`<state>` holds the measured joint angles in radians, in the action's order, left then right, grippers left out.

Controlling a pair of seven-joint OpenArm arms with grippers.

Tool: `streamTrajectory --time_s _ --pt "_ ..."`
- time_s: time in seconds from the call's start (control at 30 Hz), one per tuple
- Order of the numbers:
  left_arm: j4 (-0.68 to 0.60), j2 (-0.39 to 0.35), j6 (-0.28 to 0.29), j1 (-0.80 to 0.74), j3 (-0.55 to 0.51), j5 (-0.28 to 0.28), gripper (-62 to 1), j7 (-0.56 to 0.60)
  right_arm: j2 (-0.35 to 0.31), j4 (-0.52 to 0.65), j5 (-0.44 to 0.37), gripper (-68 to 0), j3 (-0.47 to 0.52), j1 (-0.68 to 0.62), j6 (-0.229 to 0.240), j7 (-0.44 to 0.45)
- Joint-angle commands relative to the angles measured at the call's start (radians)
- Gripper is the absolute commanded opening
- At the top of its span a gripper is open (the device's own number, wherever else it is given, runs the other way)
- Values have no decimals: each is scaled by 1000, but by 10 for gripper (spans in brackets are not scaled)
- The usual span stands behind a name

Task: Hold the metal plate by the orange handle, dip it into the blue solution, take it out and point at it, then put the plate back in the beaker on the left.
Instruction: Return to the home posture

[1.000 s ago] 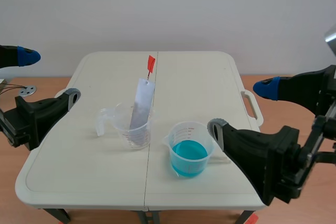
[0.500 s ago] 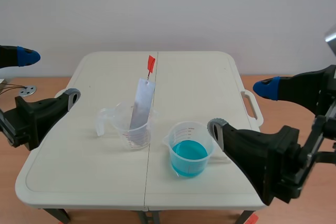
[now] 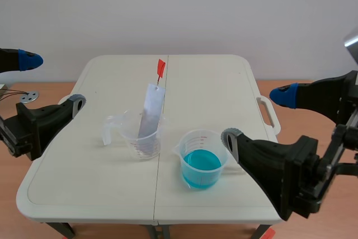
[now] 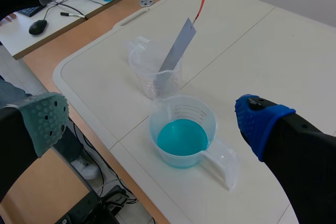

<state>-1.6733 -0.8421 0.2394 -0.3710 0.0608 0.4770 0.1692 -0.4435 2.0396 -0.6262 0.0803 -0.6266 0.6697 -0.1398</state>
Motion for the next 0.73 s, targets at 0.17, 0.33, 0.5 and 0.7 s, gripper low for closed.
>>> streamTrajectory --time_s 0.17,0.33,0.5,0.7 --pt "-11 0 2 3 1 10 14 -13 -5 9 -18 -12 2 12 0 8" --pt "-11 0 2 3 1 9 14 -12 -5 9 -18 -12 2 12 0 8" --pt "-10 0 2 3 1 9 14 -12 -5 9 -18 -12 2 12 0 8" --pt "-10 0 2 3 1 9 14 -12 -5 9 -18 -12 2 12 0 8"
